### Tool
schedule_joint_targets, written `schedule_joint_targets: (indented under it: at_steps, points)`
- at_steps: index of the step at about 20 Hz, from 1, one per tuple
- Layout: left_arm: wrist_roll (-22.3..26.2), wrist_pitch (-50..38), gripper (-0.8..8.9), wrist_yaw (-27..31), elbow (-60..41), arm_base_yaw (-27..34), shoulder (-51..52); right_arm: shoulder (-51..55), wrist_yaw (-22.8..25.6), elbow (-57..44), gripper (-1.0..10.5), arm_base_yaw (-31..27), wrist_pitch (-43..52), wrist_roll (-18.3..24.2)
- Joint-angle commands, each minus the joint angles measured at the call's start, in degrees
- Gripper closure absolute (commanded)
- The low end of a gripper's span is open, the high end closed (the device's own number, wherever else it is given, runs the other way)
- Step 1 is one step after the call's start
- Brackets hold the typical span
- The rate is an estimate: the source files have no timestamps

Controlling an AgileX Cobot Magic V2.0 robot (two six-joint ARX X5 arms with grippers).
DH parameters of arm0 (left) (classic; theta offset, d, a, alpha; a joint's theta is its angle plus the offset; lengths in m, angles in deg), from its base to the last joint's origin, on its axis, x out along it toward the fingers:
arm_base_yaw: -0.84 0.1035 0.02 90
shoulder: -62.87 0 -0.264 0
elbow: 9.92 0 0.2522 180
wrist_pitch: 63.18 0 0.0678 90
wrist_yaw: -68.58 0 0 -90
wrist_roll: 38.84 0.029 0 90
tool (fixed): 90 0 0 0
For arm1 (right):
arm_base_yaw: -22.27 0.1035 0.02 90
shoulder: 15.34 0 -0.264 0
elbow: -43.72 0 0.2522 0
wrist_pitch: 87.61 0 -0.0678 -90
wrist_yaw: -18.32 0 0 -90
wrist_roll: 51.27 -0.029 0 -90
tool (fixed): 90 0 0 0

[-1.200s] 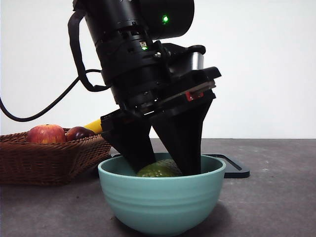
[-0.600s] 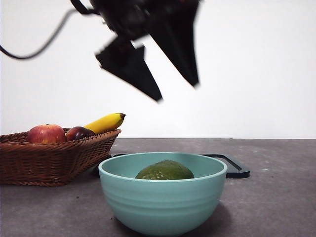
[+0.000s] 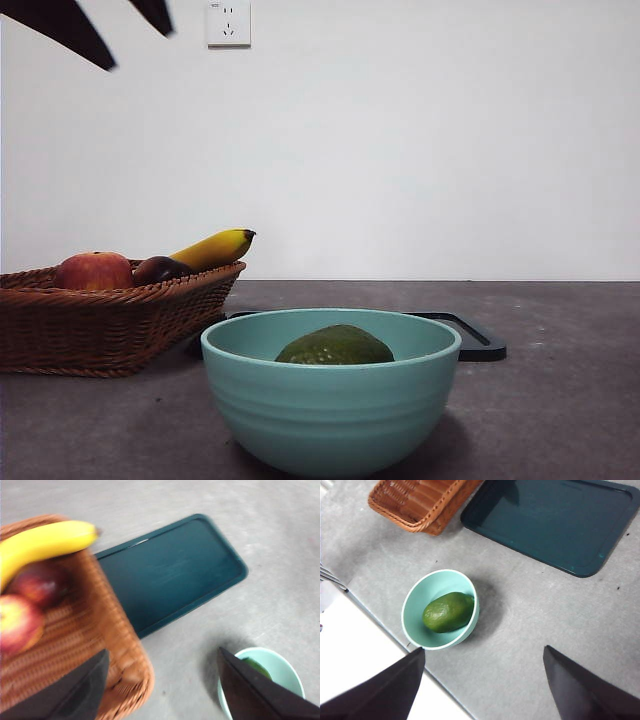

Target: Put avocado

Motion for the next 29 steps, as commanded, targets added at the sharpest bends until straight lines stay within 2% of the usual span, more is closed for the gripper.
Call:
schedule_joint_targets:
  at_steps: [1,7,9,11,13,18,22,24,25,29]
  points:
    - [1.42,0.07,4.67,-4.66,-1.70,1.73,2.80,-2.27,0.07,1.01,5.7,0.26,2.19,-0.59]
    - [3.21,4.87,4.67,-17.51,-13.77,2.71,12.79,-8.74,-0.04,1.01,5.7,0.57,5.49,-0.61]
    - [4.24,6.58,4.68,-23.61,-15.65,2.69,15.06,-11.15,-0.17,1.01,5.7,2.10,6.03,-0.61]
    - [4.48,7.82,4.71,-26.64,-15.67,2.67,16.46,-14.03,-0.13,1.01,5.7,4.72,6.45,-0.61]
    - [4.50,8.22,4.71,-26.84,-15.67,2.67,17.46,-17.29,0.26,1.01,5.7,7.82,7.74,-0.61]
    - [4.63,8.94,4.71,-26.84,-15.67,2.67,18.34,-25.92,5.31,1.01,5.7,15.04,11.76,-1.09]
    - [4.61,8.94,4.71,-26.82,-15.67,2.67,18.34,-32.30,9.07,1.01,5.7,19.12,15.32,-2.10]
    - [4.63,8.94,4.70,-26.82,-15.67,2.67,18.34,-34.82,9.22,1.01,5.7,20.72,17.14,-2.80]
    - [4.61,8.94,4.71,-26.82,-15.67,2.67,18.34,-35.87,10.10,1.01,6.1,21.64,17.99,-3.45]
    - [4.61,8.94,4.70,-26.82,-15.67,2.67,18.34,-39.06,15.47,1.01,6.2,24.65,20.83,-4.17]
